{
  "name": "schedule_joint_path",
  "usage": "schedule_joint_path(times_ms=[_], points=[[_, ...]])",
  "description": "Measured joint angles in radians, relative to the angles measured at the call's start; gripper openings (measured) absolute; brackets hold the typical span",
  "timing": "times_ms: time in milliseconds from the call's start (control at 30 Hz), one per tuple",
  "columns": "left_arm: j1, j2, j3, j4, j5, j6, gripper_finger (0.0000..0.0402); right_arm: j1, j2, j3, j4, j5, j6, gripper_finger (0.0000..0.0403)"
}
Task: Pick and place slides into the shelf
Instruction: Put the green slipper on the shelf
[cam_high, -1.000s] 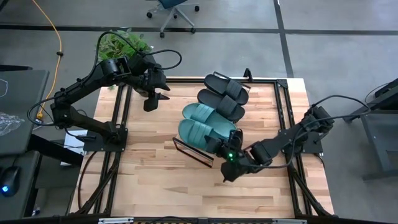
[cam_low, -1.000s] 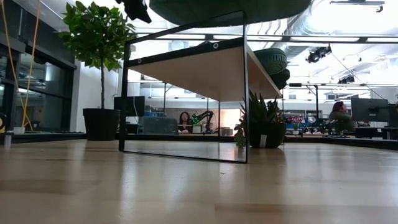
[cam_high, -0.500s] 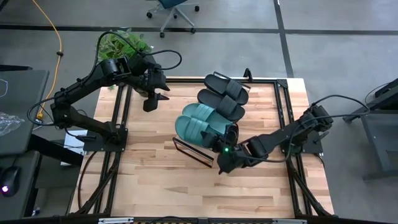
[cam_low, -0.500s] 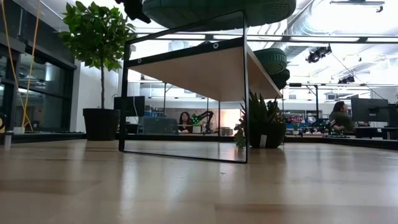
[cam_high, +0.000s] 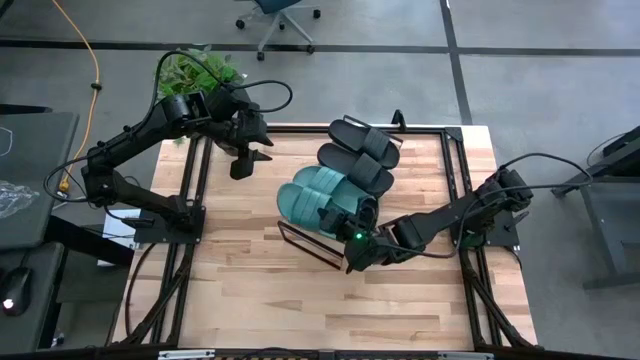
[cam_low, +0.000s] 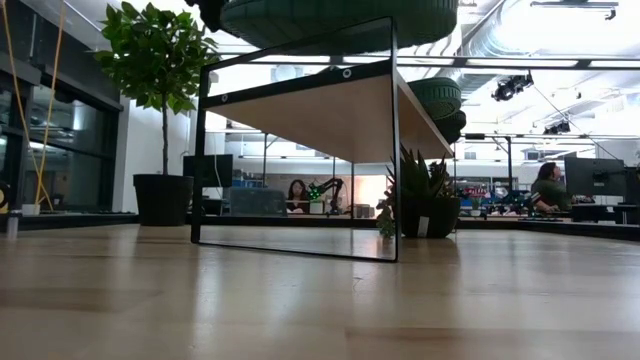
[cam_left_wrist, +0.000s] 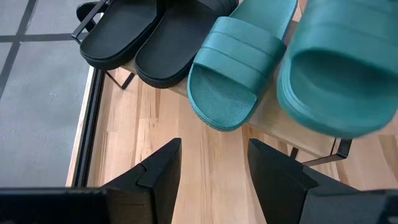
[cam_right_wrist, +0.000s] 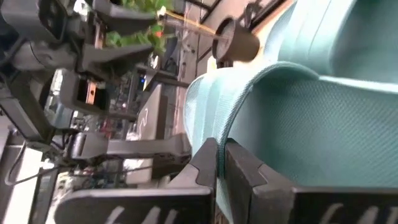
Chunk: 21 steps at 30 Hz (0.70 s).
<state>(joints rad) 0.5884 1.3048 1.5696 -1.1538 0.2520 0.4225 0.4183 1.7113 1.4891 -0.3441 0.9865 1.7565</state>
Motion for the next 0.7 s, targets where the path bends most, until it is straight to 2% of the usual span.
schedule_joint_path(times_ms=[367, 700], points=[[0.0, 0.0, 0.0, 0.0, -0.002, 0.0, 0.0174, -0.024, 0.028, 0.0, 0.027, -0.057, 0.024, 0.0], [0.0, 0.0, 0.0, 0.0, -0.002, 0.004, 0.0174, -0.028, 0.028, 0.0, -0.048, -0.079, 0.132, 0.0]])
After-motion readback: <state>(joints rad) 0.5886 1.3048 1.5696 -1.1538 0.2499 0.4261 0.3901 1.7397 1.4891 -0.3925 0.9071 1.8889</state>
